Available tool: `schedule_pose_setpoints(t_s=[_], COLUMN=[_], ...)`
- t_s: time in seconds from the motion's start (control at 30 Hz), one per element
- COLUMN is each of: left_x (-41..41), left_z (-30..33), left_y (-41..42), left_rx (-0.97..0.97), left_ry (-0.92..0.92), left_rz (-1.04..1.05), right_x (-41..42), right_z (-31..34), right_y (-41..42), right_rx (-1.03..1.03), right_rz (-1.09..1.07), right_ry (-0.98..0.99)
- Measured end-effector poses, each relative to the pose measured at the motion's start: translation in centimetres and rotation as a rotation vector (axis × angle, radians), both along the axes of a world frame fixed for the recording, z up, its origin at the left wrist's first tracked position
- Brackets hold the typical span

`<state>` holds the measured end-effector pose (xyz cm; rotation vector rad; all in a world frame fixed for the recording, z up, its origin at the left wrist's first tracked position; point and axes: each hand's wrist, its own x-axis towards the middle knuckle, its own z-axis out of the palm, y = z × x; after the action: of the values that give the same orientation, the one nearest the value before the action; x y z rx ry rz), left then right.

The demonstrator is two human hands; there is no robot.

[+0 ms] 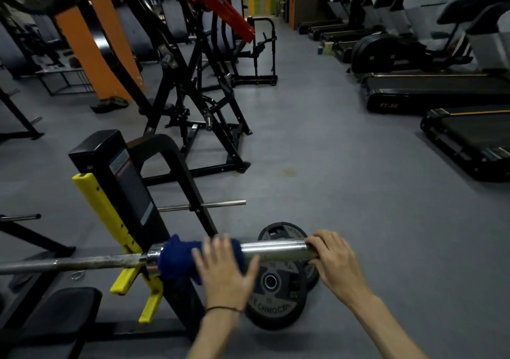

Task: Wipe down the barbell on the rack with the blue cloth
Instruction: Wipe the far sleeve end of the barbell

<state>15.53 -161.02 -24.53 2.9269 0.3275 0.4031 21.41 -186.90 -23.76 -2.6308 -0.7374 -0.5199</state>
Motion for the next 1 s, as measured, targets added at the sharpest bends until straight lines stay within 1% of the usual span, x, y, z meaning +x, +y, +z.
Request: schedule_pose_setpoints(t_s=[0.1,0.13,0.2,0.27,0.33,0.4,0.47,0.53,0.63,0.73,0.83,0.9,0.93,1.0], left_x=[0.8,0.7,0.2,-0.7,-1.3,-1.4,-1.0,-0.5,0.1,-0.6,-1.7,-2.0,-2.1,-1.7], left_z=[-0.1,0.0,0.3,-0.1,-0.1,0.1,0.5,0.7,0.3,0.0,-0.8,-1.1,-1.1,-0.7], left_y=[-7.2,-7.4,-4.6,0.1,4.1,5.0,3.0,0.4,-2.4,-4.4,-1.9,1.8,3.0,2.2], left_rx=[0.06,0.07,0.091,0.11,0.102,0.059,-0.016,-0.021,0.024,0.071,0.156,0.19,0.187,0.081], left_ry=[-0.008,-0.02,-0.062,-0.052,-0.05,0.006,0.068,0.051,0.044,0.026,-0.033,-0.043,-0.051,-0.018], left_rz=[-0.307,-0.38,-0.433,-0.391,-0.255,-0.143,-0.083,-0.097,-0.16,-0.261,-0.38,-0.353,-0.291,-0.12], right_x=[-0.1,-0.2,-0.3,-0.4,-0.5,-0.9,-1.9,-2.9,-3.9,-4.0,-4.0,-3.9,-3.8,-3.8], right_z=[0.0,0.0,0.2,0.5,0.6,0.3,-0.4,-1.1,-1.1,-0.9,-0.5,0.0,0.1,-0.1], right_y=[0.1,0.1,0.2,0.3,0.4,0.8,1.3,1.6,1.7,1.6,1.2,0.7,0.5,0.6], right_rx=[0.002,0.002,0.007,0.003,-0.008,-0.018,-0.034,-0.079,-0.14,-0.189,-0.218,-0.227,-0.234,-0.253], right_rz=[-0.019,-0.024,-0.03,-0.031,-0.046,-0.073,-0.102,-0.125,-0.133,-0.133,-0.115,-0.097,-0.085,-0.078], right_ry=[0.001,0.006,0.023,0.043,0.055,0.04,0.017,0.017,0.066,0.094,0.144,0.155,0.164,0.176])
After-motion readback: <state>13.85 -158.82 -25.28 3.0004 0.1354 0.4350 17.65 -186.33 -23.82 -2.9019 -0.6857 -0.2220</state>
